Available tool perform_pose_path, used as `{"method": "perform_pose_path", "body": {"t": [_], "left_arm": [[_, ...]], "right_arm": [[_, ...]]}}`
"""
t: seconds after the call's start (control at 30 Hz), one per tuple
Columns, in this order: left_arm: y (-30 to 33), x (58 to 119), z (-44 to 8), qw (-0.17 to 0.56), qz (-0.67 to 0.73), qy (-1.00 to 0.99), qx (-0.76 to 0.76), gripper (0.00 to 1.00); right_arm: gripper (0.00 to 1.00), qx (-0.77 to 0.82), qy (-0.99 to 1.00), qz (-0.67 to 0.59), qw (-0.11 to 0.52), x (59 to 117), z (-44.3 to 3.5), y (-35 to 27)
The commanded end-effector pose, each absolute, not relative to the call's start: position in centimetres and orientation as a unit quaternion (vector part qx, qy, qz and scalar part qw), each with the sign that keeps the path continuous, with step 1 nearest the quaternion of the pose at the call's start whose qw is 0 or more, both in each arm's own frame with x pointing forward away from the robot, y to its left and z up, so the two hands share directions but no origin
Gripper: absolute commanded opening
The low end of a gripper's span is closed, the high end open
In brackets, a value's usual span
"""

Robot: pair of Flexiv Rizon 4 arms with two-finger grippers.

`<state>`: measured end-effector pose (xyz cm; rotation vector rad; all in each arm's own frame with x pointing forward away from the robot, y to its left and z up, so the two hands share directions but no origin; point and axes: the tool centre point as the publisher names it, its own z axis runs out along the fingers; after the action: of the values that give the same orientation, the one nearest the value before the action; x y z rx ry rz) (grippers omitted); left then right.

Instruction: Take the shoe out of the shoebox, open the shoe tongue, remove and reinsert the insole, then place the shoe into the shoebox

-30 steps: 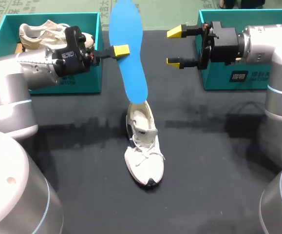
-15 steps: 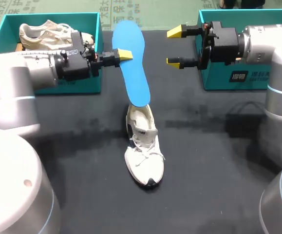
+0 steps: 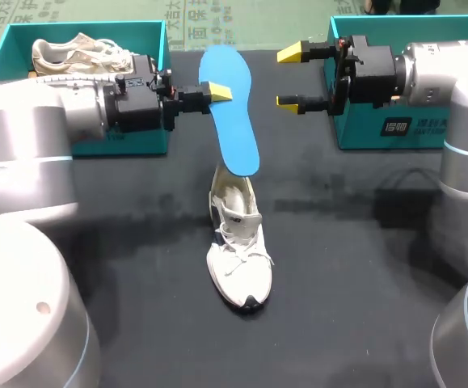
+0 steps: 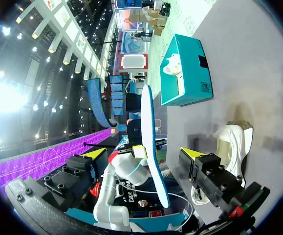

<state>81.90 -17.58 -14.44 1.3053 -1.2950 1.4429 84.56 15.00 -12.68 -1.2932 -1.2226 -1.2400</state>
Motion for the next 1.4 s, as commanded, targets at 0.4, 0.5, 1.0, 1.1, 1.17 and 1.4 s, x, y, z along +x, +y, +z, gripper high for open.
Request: {"method": "perform_pose_path", "body": {"t": [0.4,0.5,1.0,1.1,1.17,1.4], "left_arm": [[-17.1,82.3,-15.8,0.436,0.577,-0.490,0.486,0.00],[-17.1,82.3,-15.8,0.436,0.577,-0.490,0.486,0.00],[-17.1,82.3,-15.8,0.436,0.577,-0.490,0.486,0.00],[-17.1,82.3,-15.8,0.436,0.577,-0.490,0.486,0.00],[-17.1,82.3,-15.8,0.436,0.577,-0.490,0.486,0.00],[-17.1,82.3,-15.8,0.436,0.577,-0.490,0.486,0.00]], "right_arm": [[1.00,-0.538,-0.508,-0.498,0.453,84.5,-12.6,14.8],[1.00,-0.559,-0.520,-0.486,0.426,84.3,-11.9,14.5],[1.00,-0.662,-0.625,-0.339,0.238,82.8,-6.5,15.6],[1.00,-0.679,-0.642,-0.291,0.203,82.7,-5.6,16.4],[1.00,-0.690,-0.651,-0.260,0.183,82.7,-5.0,16.9],[1.00,-0.707,-0.671,-0.189,0.120,82.6,-3.9,18.6]]}}
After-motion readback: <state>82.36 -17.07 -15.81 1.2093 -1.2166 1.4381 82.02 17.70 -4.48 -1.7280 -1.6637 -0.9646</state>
